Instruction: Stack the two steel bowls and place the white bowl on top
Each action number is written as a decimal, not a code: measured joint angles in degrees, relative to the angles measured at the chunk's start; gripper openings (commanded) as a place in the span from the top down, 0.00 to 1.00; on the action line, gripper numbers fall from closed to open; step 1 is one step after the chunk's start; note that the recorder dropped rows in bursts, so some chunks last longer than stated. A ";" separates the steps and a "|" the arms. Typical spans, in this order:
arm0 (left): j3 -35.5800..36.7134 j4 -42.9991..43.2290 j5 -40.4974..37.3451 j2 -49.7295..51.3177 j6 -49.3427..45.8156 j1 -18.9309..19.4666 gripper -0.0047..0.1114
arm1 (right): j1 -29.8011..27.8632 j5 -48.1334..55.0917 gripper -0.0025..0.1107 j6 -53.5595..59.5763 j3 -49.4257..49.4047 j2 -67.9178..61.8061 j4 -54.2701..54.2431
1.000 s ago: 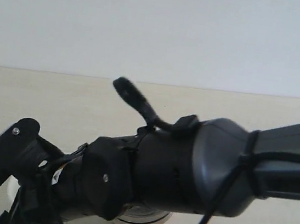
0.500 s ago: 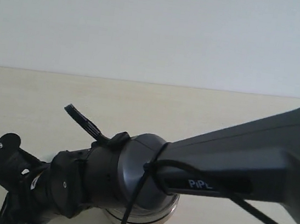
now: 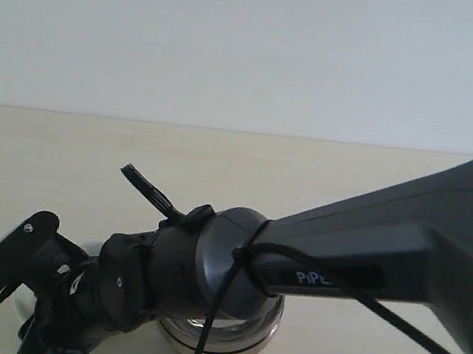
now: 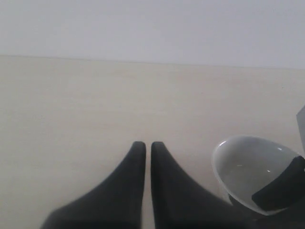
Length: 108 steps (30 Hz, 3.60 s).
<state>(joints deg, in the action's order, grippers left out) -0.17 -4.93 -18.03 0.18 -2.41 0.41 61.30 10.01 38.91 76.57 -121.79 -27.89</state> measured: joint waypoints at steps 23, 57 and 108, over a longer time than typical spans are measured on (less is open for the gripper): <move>0.00 0.00 0.00 0.00 0.00 0.00 0.93 | 2.47 8.60 0.98 3.02 9.50 0.00 4.27; 0.00 0.00 0.00 0.00 0.00 0.00 0.93 | -1.79 21.27 0.98 -50.25 -16.34 27.49 53.63; 0.00 0.00 0.00 0.00 0.00 0.00 0.93 | -2.84 13.56 0.98 -59.24 -19.52 30.77 52.24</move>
<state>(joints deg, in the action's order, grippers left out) -0.17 -4.93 -18.03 0.18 -2.41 0.41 58.47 23.57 -20.33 57.04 -91.02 24.35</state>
